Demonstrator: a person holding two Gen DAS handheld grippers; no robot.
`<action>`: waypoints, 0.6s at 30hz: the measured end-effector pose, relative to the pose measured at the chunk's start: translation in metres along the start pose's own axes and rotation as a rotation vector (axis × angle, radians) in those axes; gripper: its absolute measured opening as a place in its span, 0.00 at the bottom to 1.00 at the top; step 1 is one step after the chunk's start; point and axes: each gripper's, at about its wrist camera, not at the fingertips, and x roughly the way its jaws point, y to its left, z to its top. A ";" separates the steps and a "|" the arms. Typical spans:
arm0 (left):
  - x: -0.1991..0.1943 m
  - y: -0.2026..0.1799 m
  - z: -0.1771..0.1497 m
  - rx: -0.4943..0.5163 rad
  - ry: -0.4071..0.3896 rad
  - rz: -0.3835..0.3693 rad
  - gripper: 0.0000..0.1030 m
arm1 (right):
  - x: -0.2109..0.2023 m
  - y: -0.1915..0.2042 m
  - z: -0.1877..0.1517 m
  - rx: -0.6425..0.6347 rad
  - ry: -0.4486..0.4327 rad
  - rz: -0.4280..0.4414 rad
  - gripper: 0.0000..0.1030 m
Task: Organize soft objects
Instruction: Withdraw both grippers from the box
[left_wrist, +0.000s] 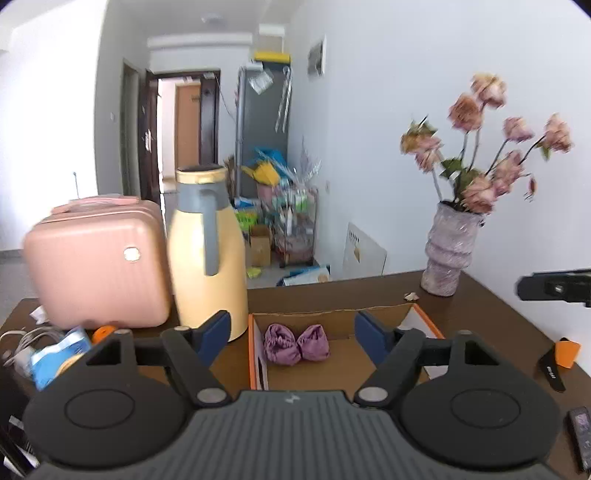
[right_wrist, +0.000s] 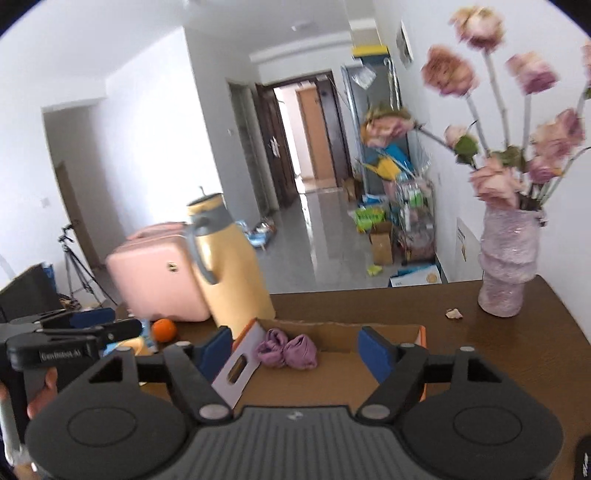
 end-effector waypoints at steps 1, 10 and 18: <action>-0.017 -0.002 -0.008 -0.004 -0.020 0.002 0.76 | -0.019 -0.002 -0.010 -0.001 -0.013 0.016 0.73; -0.137 -0.031 -0.128 0.006 -0.160 0.054 0.85 | -0.139 0.000 -0.128 -0.065 -0.158 -0.043 0.80; -0.184 -0.059 -0.223 -0.013 -0.131 0.038 0.86 | -0.176 0.017 -0.228 -0.090 -0.165 -0.074 0.82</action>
